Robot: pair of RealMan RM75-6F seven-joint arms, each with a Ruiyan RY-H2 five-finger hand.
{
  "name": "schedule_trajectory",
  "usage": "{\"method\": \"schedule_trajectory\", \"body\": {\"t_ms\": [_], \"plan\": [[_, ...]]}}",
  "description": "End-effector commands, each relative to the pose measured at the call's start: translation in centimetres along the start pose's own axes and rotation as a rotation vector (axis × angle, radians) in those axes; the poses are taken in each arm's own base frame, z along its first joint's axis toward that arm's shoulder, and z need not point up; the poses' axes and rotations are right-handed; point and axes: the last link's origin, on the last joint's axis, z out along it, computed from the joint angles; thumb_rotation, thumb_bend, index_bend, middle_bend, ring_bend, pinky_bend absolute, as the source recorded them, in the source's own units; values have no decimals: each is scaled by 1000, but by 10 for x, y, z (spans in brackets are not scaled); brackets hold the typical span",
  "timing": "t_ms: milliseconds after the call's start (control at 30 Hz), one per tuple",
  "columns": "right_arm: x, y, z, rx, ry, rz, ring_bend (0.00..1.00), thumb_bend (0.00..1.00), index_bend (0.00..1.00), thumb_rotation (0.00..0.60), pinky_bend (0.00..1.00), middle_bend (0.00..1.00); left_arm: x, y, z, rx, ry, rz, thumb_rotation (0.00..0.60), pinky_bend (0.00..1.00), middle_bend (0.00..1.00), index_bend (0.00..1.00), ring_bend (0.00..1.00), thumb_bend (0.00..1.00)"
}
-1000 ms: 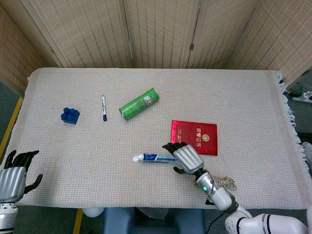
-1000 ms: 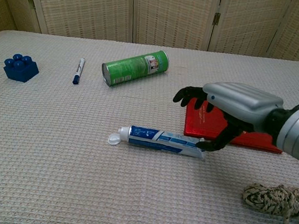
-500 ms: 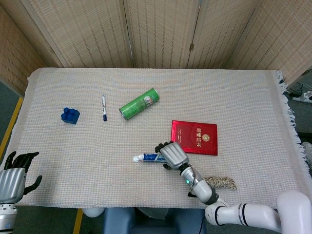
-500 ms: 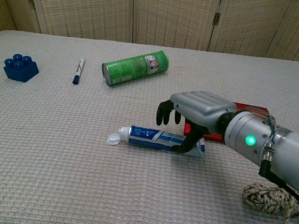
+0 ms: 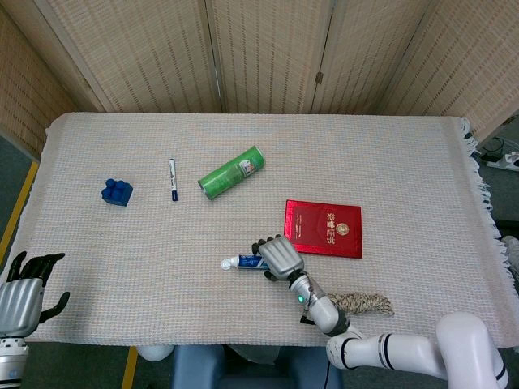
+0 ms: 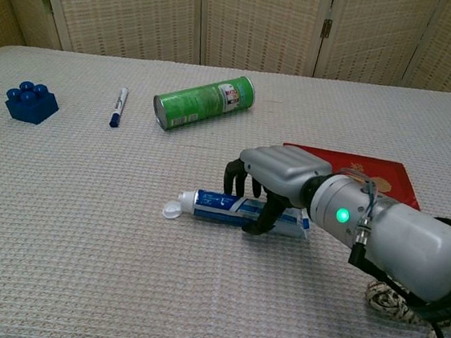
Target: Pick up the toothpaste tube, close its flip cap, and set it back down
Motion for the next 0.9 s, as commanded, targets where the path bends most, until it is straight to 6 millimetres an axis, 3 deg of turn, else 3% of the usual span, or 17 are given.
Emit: {"method": "schedule_trajectory", "body": {"t_ms": [33,367,567,700,900], "plan": [[-1,-1,2,-3,-1,-5,411,304,396,600,398,415,0,-1,0,1,1,-2,600,78,253,228,200,361],[-4,-1,4,-14,4,-2,453,323,468,600,417,467,-1,-5,0,6,3,-7,600,78,253,228,200,361],[-4,-2,8,-12,6,-2,539,548,540,600,457,522,4,-3,5,-18,24,-5,600,80,253,226,200,361],[0,-3,6,5,21,12,609,705,595,600,537,565,9,2,10,-51,39,-13,600,81,253,226,202,360],[14,-3,-4,56,64,91,710,869,667,600,606,626,15,13,22,-120,51,-33,600,102,253,226,216,361]]}}
